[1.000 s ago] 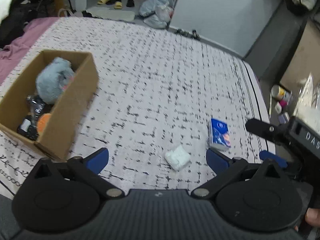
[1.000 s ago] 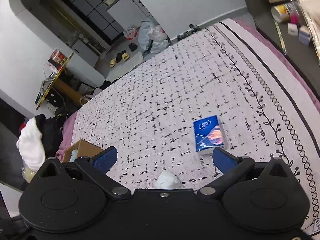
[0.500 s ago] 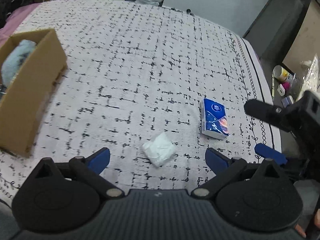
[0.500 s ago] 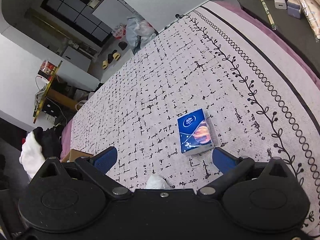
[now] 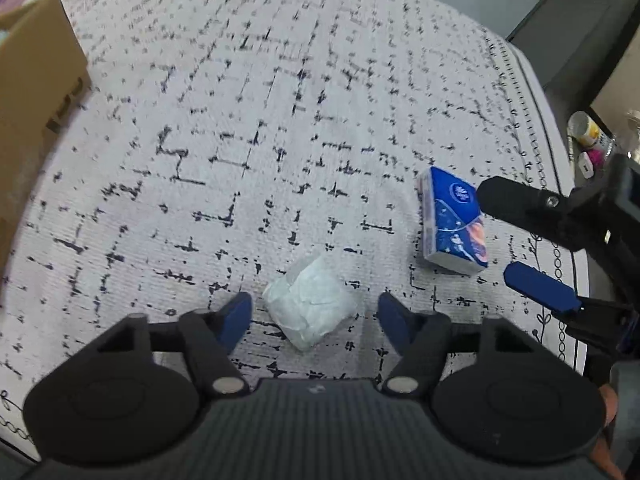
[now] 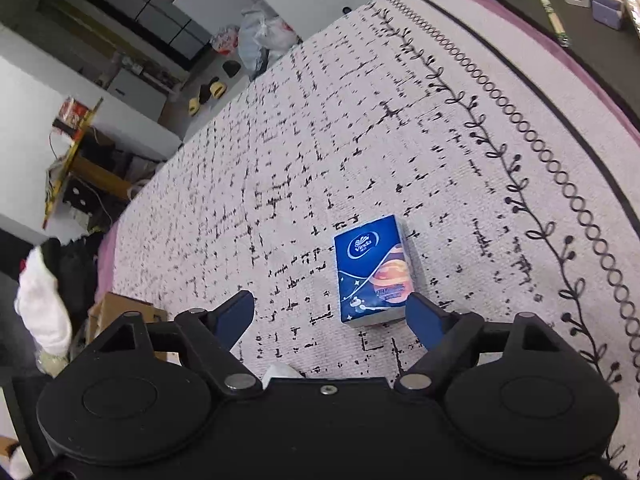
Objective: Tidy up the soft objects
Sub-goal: 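Grasp the white tissue with the left gripper while the right grasps the blue Vinda tissue pack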
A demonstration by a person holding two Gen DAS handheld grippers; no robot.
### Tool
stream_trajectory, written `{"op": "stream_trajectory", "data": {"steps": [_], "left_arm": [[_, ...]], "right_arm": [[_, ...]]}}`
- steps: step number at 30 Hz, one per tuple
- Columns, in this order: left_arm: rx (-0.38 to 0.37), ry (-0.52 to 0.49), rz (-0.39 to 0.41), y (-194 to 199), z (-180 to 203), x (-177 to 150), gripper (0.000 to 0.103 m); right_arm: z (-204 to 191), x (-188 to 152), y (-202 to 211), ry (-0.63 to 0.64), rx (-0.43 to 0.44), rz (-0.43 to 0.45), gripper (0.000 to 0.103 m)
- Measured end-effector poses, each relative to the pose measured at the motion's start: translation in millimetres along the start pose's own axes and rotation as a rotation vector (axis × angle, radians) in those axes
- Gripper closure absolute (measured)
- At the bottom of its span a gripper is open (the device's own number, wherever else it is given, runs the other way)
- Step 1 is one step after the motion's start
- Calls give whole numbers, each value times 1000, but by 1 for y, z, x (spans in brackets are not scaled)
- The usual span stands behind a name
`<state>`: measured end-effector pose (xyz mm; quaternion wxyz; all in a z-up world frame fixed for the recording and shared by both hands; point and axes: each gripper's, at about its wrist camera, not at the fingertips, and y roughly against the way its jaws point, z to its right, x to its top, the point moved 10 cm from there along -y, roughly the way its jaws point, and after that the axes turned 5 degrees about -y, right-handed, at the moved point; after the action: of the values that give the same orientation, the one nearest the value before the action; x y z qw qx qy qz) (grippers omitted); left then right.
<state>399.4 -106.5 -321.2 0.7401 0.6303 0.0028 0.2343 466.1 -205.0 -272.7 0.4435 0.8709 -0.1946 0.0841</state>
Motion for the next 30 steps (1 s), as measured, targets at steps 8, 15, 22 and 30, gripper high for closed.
{"op": "stream_trajectory", "data": {"steps": [8,15,22,30], "left_arm": [[-29,-2,-8,-3,2,10,53],[-23,2,7,10,-10,13,53],[-26,36,44,36,-32,14,53],[-7,69,87,64,-57,20,53]], "right_arm": [[4,-4,-23,68,-84,-12,31],[7,-15,-43,109,-135,-46,51],[4,-7,-29,192,-222,48,30],[-6,4,-54,340,-297,86,17]]}}
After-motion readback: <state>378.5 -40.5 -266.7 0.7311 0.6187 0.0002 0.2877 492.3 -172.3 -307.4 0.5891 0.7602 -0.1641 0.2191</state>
